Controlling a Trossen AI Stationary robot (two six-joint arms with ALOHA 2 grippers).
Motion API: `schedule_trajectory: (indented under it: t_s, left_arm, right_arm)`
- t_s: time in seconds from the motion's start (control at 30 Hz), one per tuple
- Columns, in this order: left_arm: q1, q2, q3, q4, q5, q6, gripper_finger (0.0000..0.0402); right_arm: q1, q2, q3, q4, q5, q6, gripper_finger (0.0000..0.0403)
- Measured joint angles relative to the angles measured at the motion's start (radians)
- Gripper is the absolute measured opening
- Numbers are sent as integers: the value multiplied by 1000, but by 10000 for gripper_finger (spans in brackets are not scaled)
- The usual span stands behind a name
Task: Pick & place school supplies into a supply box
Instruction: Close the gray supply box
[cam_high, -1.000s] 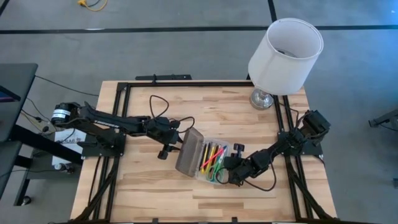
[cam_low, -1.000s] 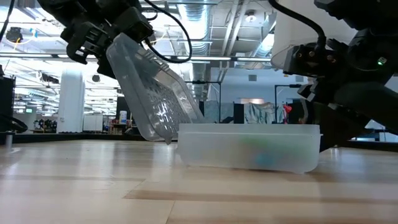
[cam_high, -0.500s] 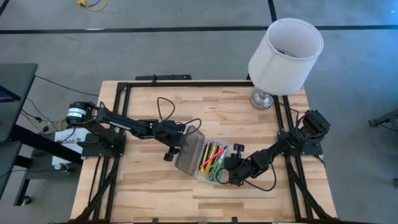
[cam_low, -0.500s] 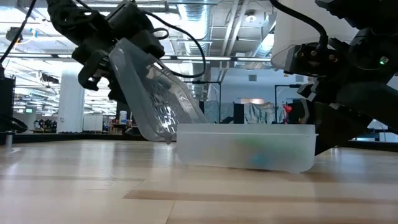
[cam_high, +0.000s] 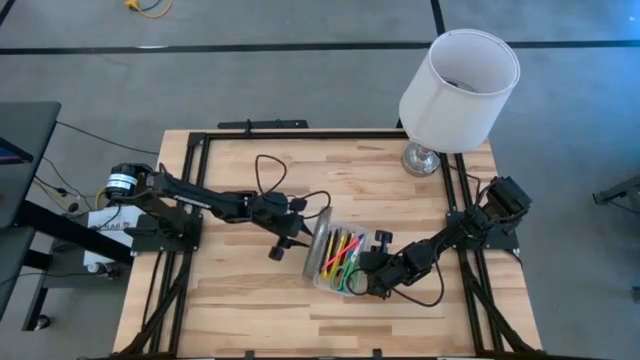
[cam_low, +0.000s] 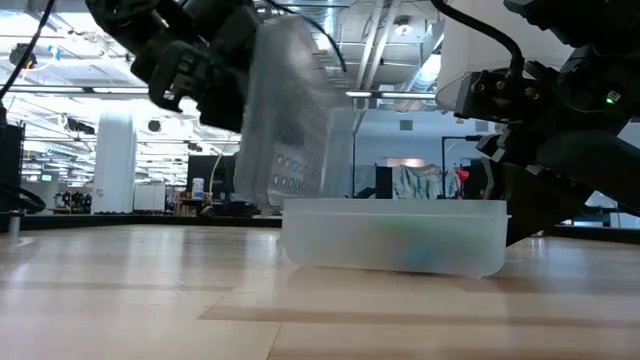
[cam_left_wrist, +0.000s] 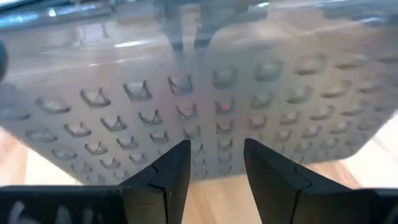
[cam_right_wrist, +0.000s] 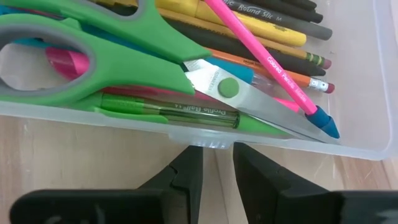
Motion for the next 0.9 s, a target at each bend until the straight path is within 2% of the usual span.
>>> schedule_trajectory:
  t_s: [0.43,0.9]
  left_arm:
    - [-25,0,35,3,-1,29,146]
    - [-28,10,35,100,12,47,146]
  right_arm:
    - [0,0,0,0,0,-4,85]
    - [0,-1,0,31,4,-52,85]
